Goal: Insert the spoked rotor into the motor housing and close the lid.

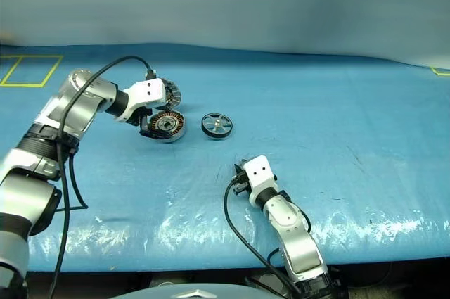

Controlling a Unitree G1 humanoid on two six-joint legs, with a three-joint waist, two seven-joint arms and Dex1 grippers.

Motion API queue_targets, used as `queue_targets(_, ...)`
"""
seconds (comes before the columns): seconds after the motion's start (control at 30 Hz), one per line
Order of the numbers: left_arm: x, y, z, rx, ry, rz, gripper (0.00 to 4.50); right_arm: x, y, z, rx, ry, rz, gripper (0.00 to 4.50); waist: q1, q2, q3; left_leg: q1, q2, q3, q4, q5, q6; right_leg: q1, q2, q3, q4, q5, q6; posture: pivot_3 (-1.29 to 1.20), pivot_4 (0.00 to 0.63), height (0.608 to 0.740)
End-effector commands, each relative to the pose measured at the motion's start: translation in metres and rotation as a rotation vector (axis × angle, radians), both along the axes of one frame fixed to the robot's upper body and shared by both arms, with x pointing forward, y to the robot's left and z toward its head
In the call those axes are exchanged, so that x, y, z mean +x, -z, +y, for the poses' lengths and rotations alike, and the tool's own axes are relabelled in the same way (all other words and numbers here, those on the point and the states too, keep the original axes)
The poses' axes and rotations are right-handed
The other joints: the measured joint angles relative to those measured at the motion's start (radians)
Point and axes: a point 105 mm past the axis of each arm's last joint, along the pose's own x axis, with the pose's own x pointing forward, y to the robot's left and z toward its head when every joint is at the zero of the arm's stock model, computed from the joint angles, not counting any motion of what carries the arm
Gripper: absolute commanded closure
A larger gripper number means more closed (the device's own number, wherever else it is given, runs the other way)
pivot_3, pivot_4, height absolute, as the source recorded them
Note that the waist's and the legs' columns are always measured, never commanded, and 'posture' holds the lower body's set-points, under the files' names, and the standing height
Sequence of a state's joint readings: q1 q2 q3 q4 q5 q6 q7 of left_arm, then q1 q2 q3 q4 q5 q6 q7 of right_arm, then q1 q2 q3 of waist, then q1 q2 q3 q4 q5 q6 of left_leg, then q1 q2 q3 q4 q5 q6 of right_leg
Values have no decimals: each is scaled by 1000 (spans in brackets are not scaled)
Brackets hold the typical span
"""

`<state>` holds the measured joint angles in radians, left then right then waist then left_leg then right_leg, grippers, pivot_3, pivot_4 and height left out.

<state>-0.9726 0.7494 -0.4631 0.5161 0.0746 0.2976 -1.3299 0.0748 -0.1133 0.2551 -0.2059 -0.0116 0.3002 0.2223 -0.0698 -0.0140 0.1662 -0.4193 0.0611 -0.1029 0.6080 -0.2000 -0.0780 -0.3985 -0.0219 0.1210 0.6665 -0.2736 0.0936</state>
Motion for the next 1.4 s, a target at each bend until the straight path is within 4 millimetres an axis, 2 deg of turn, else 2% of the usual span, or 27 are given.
queue_targets(0.03,0,-5,4,63,24,14,0,3,-4,-4,-22,48,-24,2234,0,0,0,0,0,0,0,0,0,0,0,0,0,0,0,0,150,740)
queue_targets(0.1,0,-4,6,93,28,31,0,2,-4,-3,-29,36,-27,1576,0,0,0,0,0,0,0,0,0,0,0,0,1,0,0,0,150,740)
queue_targets(0.23,1,-6,8,147,27,64,0,1,-11,-2,-1,25,-43,1576,2,0,0,0,0,-1,2,0,0,0,0,0,2,0,0,0,150,740)
queue_targets(0.43,-1,-9,12,299,20,161,0,-10,-45,9,103,-127,-169,1576,1,0,2,-1,0,-1,3,0,0,1,0,0,2,0,1,0,150,740)
queue_targets(0.57,0,-4,6,363,22,202,0,-13,-62,8,112,-182,-227,1576,0,0,2,-1,0,-1,3,0,0,1,0,0,3,0,1,0,150,740)
queue_targets(0.8,1,6,4,414,-9,261,0,-18,-64,11,95,-240,-205,1576,0,-1,3,0,0,-2,5,0,0,0,1,0,7,-1,0,0,150,740)
queue_targets(0.9,5,5,-1,404,-13,257,0,-22,-65,16,97,-267,-197,1576,1,-2,4,0,0,-2,6,0,0,0,1,0,8,-1,0,0,150,740)
queue_targets(1.03,9,3,2,446,-13,237,0,-27,-66,20,117,-275,-188,1576,1,-2,4,0,-1,-3,7,0,0,0,1,0,9,-1,0,0,150,740)
queue_targets(1.2,15,-7,-2,429,-26,222,0,-33,-60,25,130,-285,-150,1576,1,-2,4,0,-1,-3,7,0,0,0,1,0,10,-1,0,0,150,740)
queue_targets(1.4,21,-2,-7,414,-36,201,0,-39,-66,33,155,-323,-172,1576,1,-2,4,0,-1,-3,8,0,0,0,1,0,10,-2,1,0,150,740)
